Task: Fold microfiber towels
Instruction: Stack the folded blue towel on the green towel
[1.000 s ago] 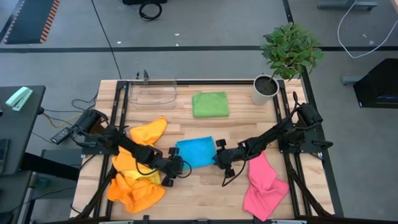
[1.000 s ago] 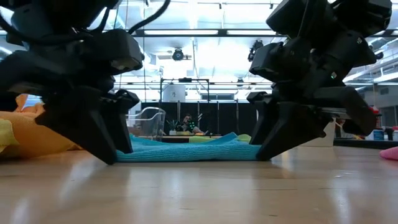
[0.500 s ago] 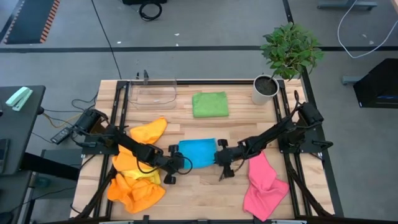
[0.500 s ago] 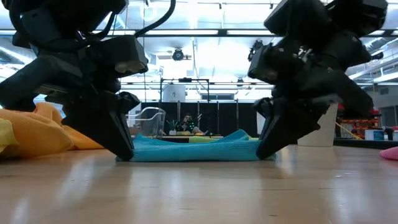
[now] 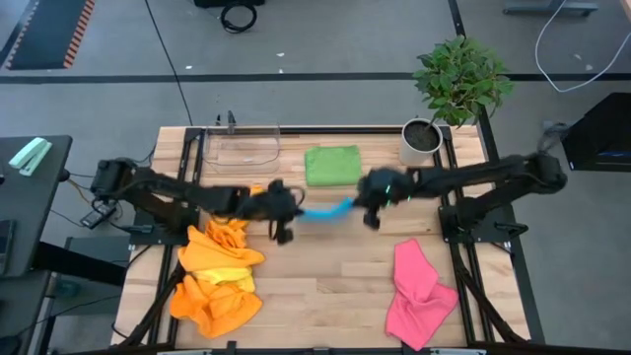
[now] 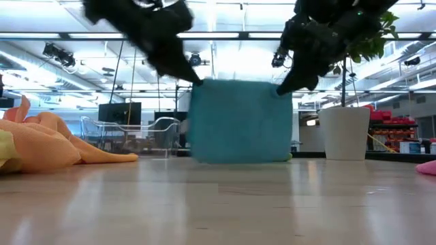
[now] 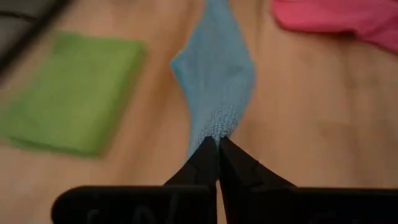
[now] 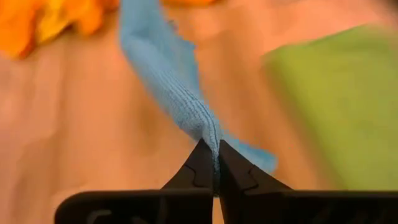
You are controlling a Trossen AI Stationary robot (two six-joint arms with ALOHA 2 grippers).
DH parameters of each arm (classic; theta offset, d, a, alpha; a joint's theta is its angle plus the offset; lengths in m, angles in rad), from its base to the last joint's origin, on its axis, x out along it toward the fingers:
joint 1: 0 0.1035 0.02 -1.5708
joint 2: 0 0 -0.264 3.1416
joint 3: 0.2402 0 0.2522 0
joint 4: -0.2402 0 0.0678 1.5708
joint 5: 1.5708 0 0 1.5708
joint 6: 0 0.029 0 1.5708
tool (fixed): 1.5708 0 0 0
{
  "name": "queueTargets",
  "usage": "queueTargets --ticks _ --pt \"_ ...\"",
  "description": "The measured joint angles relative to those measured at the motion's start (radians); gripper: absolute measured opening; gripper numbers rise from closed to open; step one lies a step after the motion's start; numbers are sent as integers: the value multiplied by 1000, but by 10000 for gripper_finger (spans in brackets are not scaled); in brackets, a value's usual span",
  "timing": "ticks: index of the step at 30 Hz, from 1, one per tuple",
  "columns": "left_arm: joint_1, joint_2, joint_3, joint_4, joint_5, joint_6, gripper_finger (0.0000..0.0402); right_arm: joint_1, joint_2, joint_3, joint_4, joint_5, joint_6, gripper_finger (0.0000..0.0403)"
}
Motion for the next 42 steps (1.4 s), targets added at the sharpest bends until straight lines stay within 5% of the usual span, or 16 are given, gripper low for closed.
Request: queueTargets --ticks 6,14,21,30,42 --pt "279 54 179 -63 83 246 9 -318 -62 42 -4 4 -213 5" --pt "532 215 299 -34 261 328 9 -576 120 185 13 -66 -512 5" --pt "506 405 295 -34 290 315 9 -544 262 61 41 -101 -493 5" --pt "430 434 296 -48 262 310 9 -438 273 -112 207 -67 -402 5" --pt "499 358 457 -190 202 431 9 -483 156 102 48 7 -439 5"
